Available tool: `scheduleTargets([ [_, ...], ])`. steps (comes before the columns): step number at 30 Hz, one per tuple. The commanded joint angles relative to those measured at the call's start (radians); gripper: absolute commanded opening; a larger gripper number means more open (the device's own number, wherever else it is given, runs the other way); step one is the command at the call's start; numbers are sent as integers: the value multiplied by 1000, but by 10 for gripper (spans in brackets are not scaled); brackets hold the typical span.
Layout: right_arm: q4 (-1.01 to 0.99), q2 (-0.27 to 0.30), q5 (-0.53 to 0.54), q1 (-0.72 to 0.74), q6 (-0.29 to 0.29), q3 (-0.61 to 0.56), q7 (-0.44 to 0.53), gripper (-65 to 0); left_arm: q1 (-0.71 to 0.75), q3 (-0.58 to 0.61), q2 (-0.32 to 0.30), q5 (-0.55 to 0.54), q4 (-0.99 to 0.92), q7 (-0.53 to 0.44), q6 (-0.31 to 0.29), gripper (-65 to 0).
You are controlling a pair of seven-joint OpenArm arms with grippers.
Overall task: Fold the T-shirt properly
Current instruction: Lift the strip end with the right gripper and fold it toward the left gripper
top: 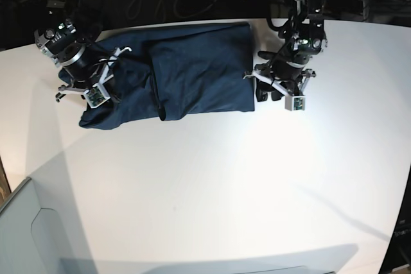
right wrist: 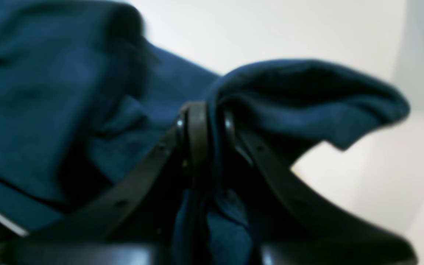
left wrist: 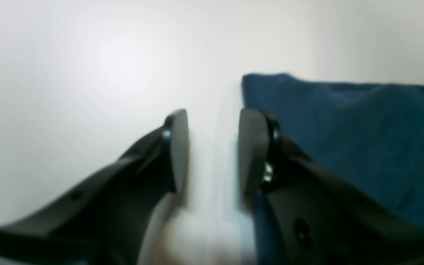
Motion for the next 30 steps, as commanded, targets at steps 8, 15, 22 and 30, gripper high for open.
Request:
scheduleTargets([
  [8,113,8,17,2,5,-242,28,-649,-5,-1,-1,-6,-1,-17,-6,-425],
  [15,-11,-38,16,100,-32,-426,28,-649,-4,-1,-1,-6,-51,-17,-6,-426],
  [22,-74,-87,16,169,-43,-551,34,-649,1,-1,-7,-6,-45,-17,-6,-427],
  [30,-240,-130,16,255,-43,-633,38,-648,1,-1,-7,-6,-40,-17,-6,-426],
])
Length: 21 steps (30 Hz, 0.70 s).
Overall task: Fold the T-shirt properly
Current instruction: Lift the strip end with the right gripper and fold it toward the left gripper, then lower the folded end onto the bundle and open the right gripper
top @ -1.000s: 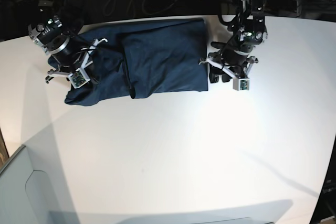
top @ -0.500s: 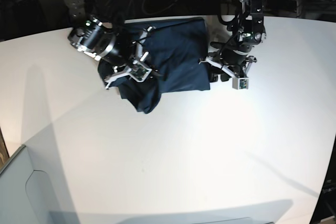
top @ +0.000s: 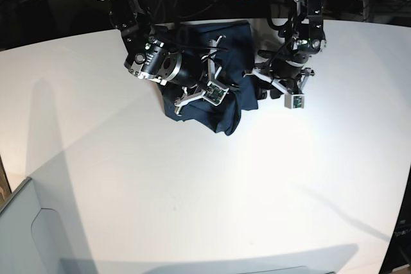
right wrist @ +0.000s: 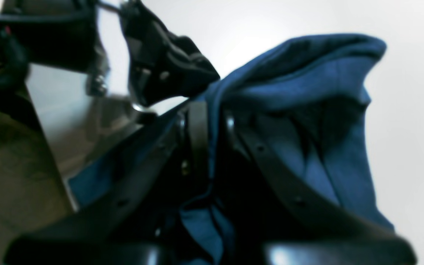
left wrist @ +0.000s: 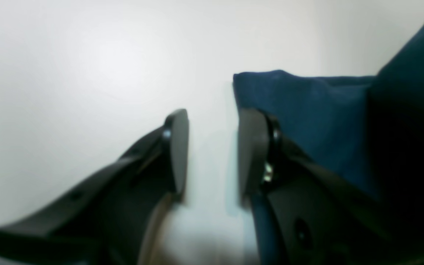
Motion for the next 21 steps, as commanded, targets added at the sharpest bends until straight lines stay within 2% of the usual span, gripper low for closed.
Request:
scheduleTargets([
  [1,0,-22,19,26,-7,-8,29,-648,2,0,-2,1,13,13,2,-425],
  [5,-40,-23,19,43,-7,-9,27,-637,4,-9,-2,1,22,13,3,-424],
  [7,-57,-23,19,43,-7,-9,27,-594,7,-10,-4,2,37,13,7,-424],
  [8,-65,-23,19,43,-7,-9,27,-560,11,-12,-4,2,48,13,8,-424],
  [12,-63,-23,19,37,-4,-11,26,-353,25,-49,-2,2,111,15,8,-424],
  [15,-22,-18,21,28,-4,-15,26,-255,54,-99,-2,2,169,18,10,-424],
  [21,183,12,21,-52,-7,63,27,-248,90,-276,4,2,283,104,3,-424],
])
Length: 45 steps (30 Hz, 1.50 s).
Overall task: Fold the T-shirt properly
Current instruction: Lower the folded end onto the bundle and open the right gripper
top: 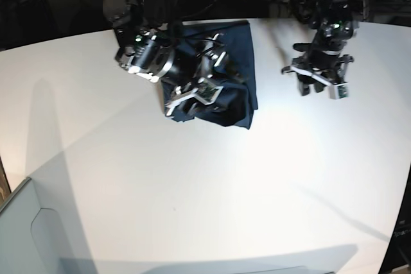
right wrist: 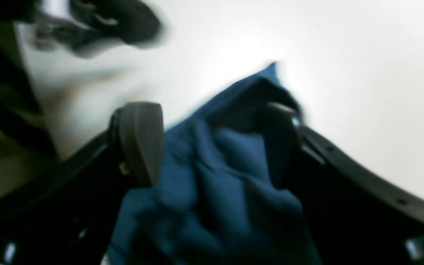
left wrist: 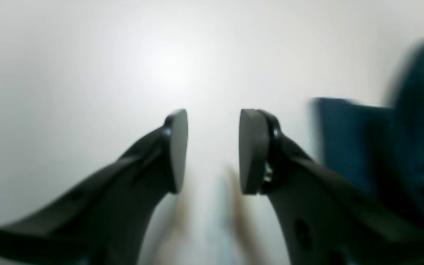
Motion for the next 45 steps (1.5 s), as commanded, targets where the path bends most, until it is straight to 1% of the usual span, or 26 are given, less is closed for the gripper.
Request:
scheduleTargets([
  [1,51,-3,14,-6,-4,28,25,-248,-10,-23,-4,-8,34,-19,-1,-424],
  [4,126,-6,14,-40,-4,124,25,-248,-10,-117,-4,-9,44,-13,-1,-424],
  [7,137,-10,14,-48,-4,215,18,-248,-18,-181,-4,-9,44,-13,-2,-424],
  [9,119,-6,18,-52,1,238,16,-248,-19,-206,-8,-9,44,-13,-2,-424],
  [12,77,-3,18,-77,4,227,16,-246,-21,-224,-11,-9,44,-13,-2,-424],
  [13,56,-3,18,-80,8,207,16,-245,-21,-224,-12,-9,44,-13,-2,-424],
  [17,-33,-3,18,-104,65,115,24,-245,-21,-224,-12,-9,44,-15,-2,-424],
  [20,-35,-3,18,-124,67,29,25,-247,-21,-224,-12,-9,46,-15,-2,-424],
  [22,-13,24,18,-131,67,-41,25,-248,-21,-224,-12,-9,46,-15,-2,-424],
  [26,30,95,16,-120,65,-233,25,-246,-19,-226,-14,-9,46,-15,-2,-424],
  [29,48,109,16,-103,62,-293,25,-246,-19,-226,-14,-9,46,-15,-2,-424],
  [32,73,112,14,-108,60,-287,25,-245,-18,-226,-14,-9,47,-13,-2,-424],
  [35,108,125,14,-108,60,-238,25,-245,-12,-232,-14,-8,69,-13,-2,-424],
  [38,112,124,18,-101,60,-159,25,-245,-12,-258,-12,-8,76,-11,-2,-424],
  [41,112,122,18,-100,59,-54,25,-245,-9,-261,-9,-9,90,-11,-2,-423],
  [45,105,95,18,-108,59,106,25,-245,25,-235,3,-26,132,-11,-2,-423],
])
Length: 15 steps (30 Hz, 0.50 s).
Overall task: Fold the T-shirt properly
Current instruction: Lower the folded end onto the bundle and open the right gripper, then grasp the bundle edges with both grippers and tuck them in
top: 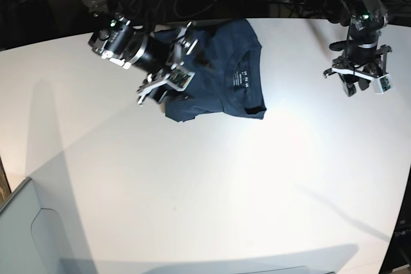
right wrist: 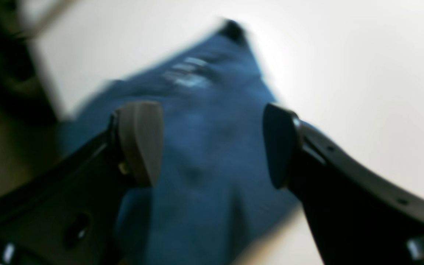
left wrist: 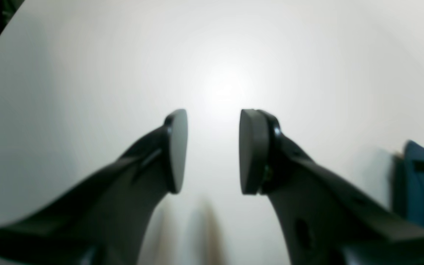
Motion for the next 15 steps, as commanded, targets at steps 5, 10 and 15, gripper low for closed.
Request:
scheduleTargets([
  [5,-16,-21,15,-28,14,105,27,-248,35,64,52,-147,40,-19,-3,-366],
  [10,-26,-21,15,-100,14,115,27,-249,50,165,85,-202,40,-19,-3,-363],
  [15,-112,-10,13,-121,14,135,67,-249,58,338,85,-206,31,-28,5,-362],
])
